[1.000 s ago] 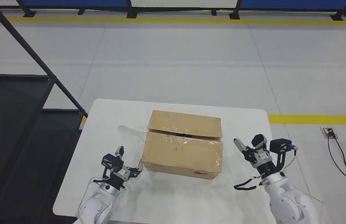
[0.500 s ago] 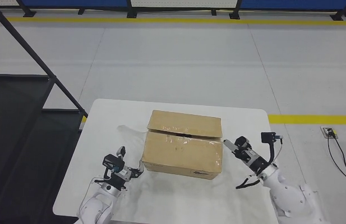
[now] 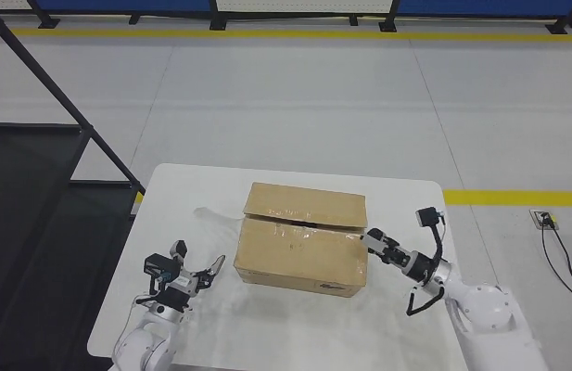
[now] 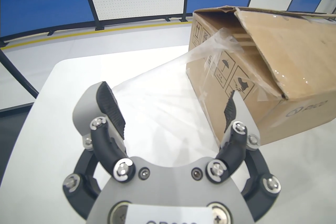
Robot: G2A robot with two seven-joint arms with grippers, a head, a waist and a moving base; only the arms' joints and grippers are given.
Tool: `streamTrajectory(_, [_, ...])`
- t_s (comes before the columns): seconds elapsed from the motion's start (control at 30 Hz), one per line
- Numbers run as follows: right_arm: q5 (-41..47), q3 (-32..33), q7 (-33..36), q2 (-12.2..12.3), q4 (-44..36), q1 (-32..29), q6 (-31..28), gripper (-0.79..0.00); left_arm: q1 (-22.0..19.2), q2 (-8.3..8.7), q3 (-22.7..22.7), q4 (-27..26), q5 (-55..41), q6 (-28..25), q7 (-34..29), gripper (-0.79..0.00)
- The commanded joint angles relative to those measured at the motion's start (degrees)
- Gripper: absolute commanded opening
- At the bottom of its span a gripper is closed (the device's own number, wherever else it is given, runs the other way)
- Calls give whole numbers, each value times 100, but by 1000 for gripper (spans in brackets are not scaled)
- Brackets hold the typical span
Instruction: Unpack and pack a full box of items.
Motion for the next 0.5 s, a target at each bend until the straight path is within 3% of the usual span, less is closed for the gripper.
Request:
streamTrajectory(0.0, [457, 22, 346, 24, 77, 62, -86, 0, 15, 1, -15, -21, -25, -11, 14, 0])
streamTrajectory(0.3, [1903, 271, 1915, 180, 97, 42, -476, 0, 59, 2, -54, -163, -150, -69, 63, 0])
streamTrajectory(0.47, [1689, 322, 2045, 298, -443, -261, -624, 0, 96, 1, -161, -386, -467, -159, 65, 0])
